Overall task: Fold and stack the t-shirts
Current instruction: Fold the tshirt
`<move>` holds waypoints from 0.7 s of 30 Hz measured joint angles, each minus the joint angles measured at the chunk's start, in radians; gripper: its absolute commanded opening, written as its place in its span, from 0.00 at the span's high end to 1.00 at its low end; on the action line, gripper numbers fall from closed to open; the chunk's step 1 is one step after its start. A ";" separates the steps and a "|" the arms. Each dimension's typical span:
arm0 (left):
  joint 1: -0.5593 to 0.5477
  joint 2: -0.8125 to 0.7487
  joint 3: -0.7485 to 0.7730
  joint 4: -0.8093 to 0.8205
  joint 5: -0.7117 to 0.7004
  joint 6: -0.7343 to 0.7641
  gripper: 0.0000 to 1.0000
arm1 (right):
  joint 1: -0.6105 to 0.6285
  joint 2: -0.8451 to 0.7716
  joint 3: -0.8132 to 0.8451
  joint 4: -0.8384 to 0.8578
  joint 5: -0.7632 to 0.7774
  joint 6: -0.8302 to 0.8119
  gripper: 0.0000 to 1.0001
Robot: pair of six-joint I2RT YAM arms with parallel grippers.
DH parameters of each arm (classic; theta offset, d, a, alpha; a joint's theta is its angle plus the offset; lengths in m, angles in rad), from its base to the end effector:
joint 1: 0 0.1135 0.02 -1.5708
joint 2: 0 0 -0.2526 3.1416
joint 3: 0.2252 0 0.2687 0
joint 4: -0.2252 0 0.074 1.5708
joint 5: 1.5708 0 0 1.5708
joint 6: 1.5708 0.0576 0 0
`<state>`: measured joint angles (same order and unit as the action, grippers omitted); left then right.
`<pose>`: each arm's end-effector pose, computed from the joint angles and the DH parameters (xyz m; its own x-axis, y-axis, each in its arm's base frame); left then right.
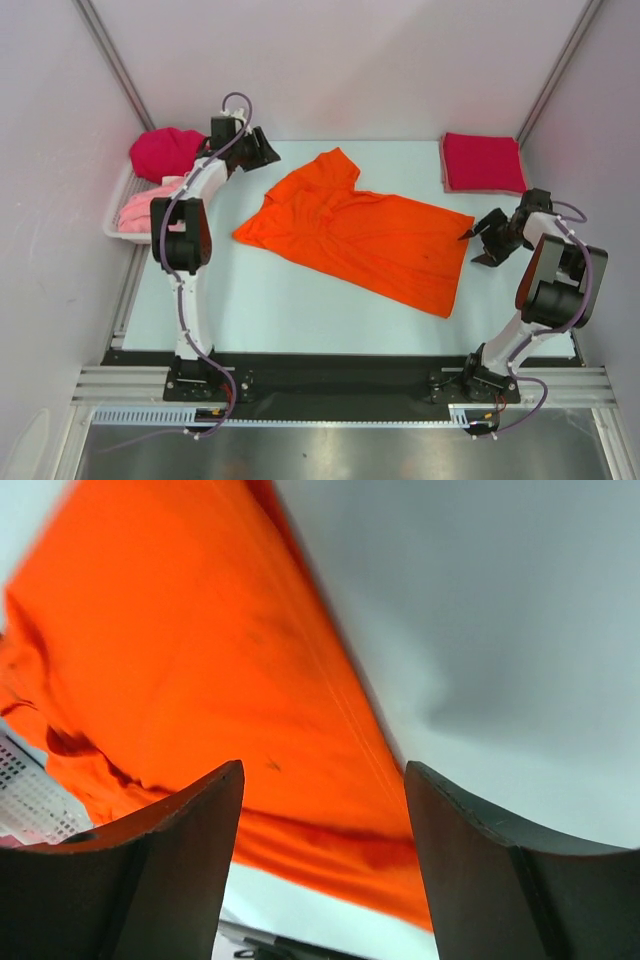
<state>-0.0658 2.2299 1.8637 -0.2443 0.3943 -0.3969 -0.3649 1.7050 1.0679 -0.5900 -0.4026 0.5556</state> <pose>0.5423 -0.0579 0.2025 -0.6725 -0.3134 -0.6705 0.1245 0.8451 -0.5198 0.3283 -0.1013 0.1367 -0.6391 0.7636 -0.0917 0.6381 0.5930 0.4911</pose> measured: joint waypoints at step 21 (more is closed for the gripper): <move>-0.054 0.378 0.276 0.134 0.063 -0.083 0.50 | 0.012 0.251 0.262 0.175 0.032 -0.188 0.33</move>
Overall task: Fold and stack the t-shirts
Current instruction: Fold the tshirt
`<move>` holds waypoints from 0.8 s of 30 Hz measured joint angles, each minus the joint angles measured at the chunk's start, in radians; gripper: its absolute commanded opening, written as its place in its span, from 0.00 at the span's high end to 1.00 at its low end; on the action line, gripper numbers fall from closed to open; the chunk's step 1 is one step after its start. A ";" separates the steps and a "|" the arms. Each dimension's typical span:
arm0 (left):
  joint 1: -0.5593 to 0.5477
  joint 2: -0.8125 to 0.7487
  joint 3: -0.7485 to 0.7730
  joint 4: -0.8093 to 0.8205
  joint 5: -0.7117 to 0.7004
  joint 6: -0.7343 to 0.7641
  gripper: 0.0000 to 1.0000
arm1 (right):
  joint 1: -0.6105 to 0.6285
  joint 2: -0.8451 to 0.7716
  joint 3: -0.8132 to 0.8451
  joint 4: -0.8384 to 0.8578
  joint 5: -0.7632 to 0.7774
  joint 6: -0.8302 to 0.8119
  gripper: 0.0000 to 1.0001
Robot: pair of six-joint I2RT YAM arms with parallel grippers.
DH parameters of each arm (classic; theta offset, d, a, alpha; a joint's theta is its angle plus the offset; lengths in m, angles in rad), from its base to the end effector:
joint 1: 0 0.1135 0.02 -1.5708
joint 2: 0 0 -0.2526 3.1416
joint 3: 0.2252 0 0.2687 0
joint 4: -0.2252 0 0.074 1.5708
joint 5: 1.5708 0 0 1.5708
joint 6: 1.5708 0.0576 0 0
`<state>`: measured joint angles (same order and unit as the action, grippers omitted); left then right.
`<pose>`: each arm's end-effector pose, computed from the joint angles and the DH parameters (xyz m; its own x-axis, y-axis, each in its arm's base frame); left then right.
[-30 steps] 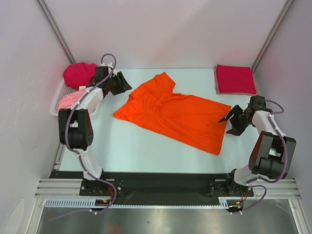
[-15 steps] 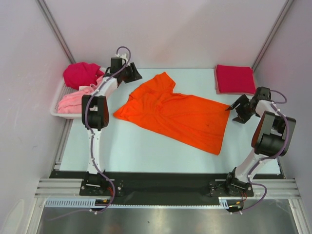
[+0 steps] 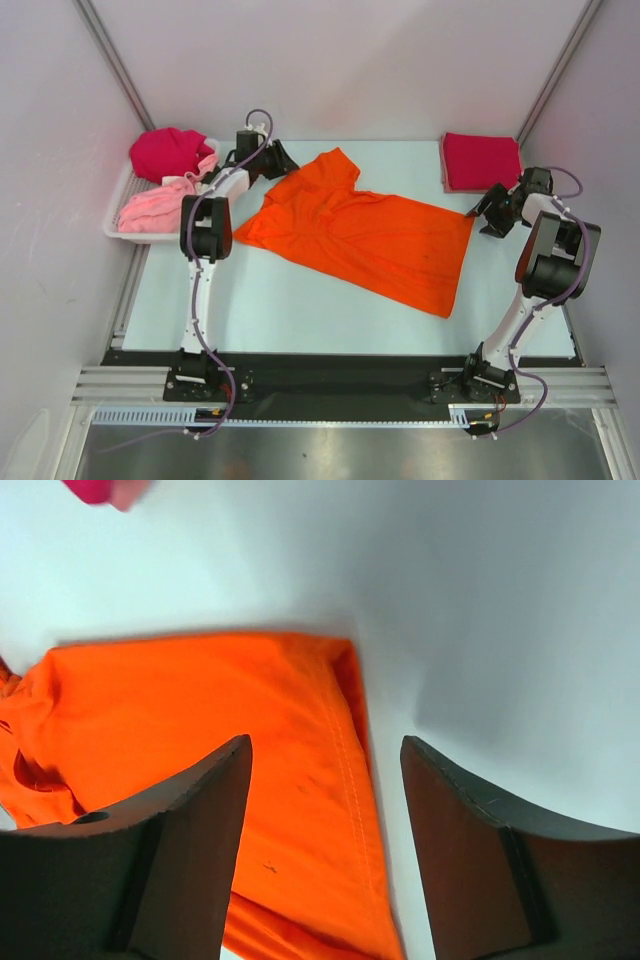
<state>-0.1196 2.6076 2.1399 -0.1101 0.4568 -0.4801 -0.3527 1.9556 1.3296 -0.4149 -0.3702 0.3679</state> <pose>0.5962 -0.0972 0.1089 -0.6999 -0.3334 -0.6317 0.1699 0.7813 -0.6006 0.4077 -0.1279 0.1326 -0.7015 0.6155 -0.3593 0.4316 0.7681 0.4731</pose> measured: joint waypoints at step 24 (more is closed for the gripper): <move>-0.013 0.052 0.018 0.090 0.072 -0.180 0.66 | 0.010 0.148 0.188 -0.073 0.013 -0.053 0.42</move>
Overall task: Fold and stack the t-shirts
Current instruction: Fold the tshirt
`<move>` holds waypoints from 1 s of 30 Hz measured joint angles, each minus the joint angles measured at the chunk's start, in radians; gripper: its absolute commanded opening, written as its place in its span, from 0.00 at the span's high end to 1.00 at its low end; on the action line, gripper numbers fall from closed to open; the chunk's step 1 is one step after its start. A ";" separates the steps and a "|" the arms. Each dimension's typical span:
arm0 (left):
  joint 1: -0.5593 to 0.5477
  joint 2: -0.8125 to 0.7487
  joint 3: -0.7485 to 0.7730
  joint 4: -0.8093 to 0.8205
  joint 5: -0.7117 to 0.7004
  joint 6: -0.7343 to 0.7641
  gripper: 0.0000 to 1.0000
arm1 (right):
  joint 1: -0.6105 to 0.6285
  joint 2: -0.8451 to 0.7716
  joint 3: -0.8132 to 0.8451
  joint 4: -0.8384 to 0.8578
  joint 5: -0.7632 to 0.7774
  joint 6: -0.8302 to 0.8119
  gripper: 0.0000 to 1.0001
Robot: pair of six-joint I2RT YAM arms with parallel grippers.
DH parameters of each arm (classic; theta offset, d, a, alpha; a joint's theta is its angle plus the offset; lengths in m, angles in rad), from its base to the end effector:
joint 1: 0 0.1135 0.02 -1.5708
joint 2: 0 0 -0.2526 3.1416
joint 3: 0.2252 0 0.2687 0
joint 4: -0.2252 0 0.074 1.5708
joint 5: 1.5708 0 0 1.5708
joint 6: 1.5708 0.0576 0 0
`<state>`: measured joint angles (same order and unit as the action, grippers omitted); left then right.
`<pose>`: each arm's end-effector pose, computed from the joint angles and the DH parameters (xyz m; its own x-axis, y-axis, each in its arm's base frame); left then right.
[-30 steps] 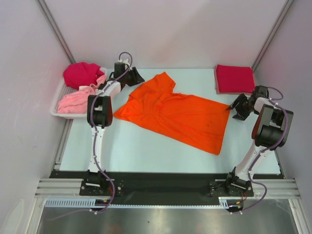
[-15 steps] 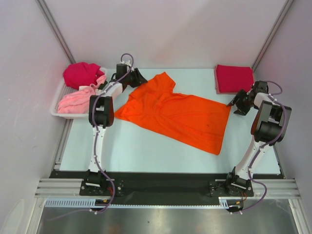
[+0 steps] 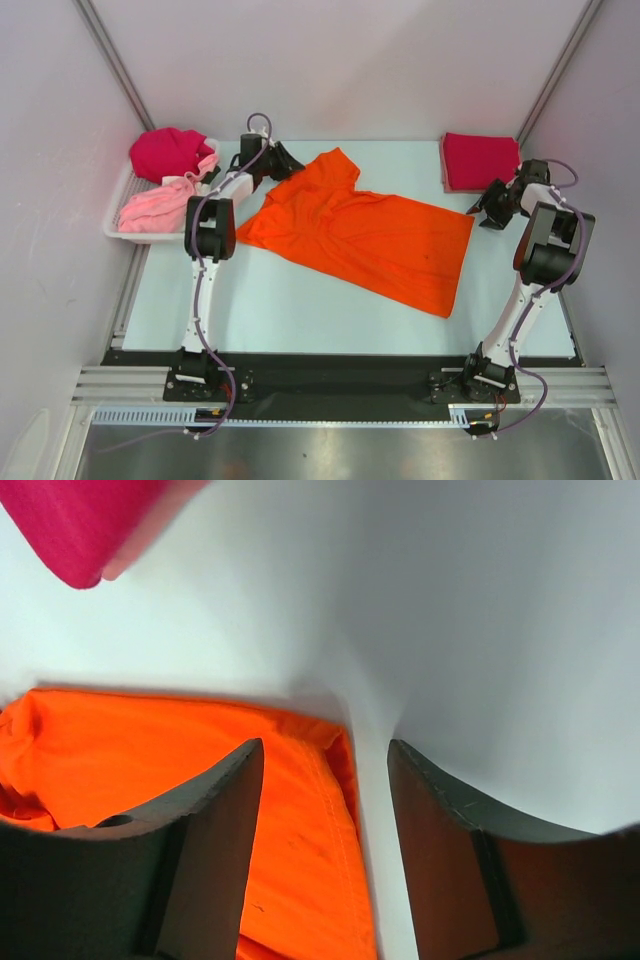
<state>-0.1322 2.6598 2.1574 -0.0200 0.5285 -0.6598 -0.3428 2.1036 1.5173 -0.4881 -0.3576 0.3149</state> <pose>0.6004 -0.1091 0.0953 -0.7261 -0.4374 -0.5305 0.1290 0.6712 -0.7300 0.4406 -0.1358 0.1236 -0.7385 0.5716 -0.3575 0.4066 0.8006 0.4401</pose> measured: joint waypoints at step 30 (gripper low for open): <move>0.008 0.025 -0.037 0.156 0.026 -0.211 0.97 | 0.012 0.078 0.109 -0.074 -0.018 -0.020 0.71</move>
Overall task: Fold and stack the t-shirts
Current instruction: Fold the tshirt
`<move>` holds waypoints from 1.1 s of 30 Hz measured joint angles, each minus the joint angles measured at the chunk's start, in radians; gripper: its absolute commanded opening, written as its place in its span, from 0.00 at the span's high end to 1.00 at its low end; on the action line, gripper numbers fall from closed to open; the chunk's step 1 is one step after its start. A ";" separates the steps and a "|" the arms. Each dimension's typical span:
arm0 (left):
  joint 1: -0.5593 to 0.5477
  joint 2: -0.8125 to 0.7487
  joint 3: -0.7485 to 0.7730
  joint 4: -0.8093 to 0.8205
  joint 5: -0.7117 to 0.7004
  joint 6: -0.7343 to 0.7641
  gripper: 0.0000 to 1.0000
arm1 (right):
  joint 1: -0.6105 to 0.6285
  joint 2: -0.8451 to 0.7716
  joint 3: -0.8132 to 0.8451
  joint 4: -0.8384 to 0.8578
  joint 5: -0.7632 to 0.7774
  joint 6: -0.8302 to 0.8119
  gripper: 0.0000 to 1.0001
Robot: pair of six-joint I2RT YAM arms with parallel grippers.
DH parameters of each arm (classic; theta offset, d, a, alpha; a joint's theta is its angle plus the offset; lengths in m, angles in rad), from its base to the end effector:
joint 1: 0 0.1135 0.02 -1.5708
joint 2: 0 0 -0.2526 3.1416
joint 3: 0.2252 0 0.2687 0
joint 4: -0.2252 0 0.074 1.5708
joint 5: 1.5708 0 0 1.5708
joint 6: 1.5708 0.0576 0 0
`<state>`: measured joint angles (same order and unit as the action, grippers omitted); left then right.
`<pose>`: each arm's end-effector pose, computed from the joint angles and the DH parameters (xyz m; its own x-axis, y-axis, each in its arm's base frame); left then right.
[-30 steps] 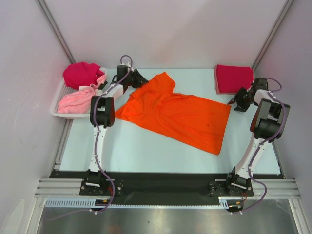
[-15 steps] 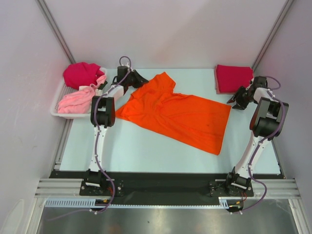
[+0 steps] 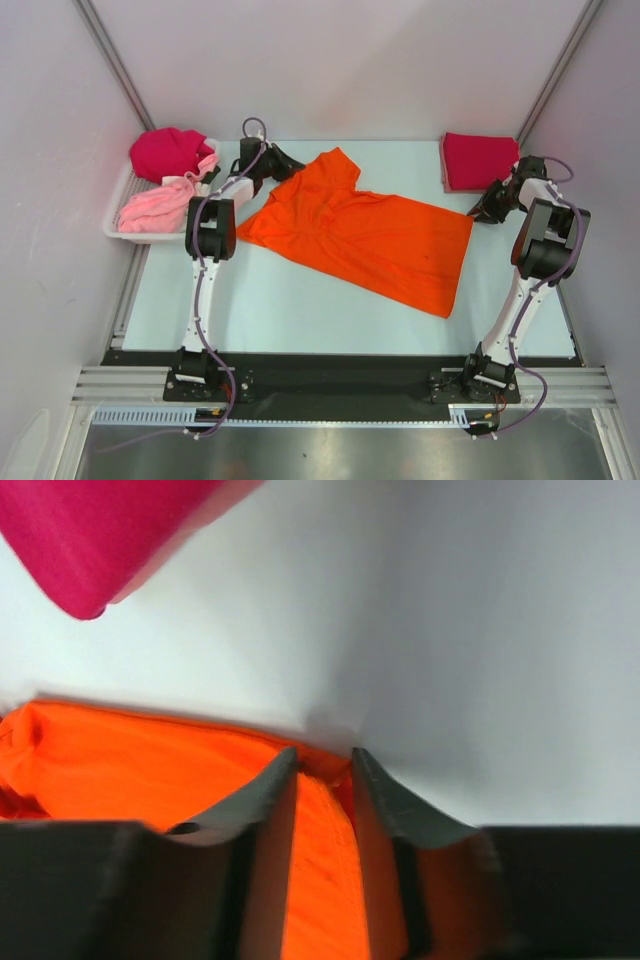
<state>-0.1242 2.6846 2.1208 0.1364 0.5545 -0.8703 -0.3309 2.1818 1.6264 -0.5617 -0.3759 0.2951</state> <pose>0.6036 -0.1059 0.0847 -0.7092 -0.5665 -0.4198 0.0599 0.5448 -0.8364 0.4561 -0.1343 0.1186 -0.7697 0.5505 -0.3234 0.3908 0.8068 0.4432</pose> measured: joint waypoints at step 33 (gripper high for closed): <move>0.044 -0.042 -0.105 0.103 0.029 -0.082 1.00 | 0.002 -0.175 -0.077 -0.036 0.044 0.080 1.00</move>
<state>-0.0799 2.6431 2.0159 0.2390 0.5838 -0.9520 -0.3290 2.0071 1.5497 -0.5976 -0.3321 0.3748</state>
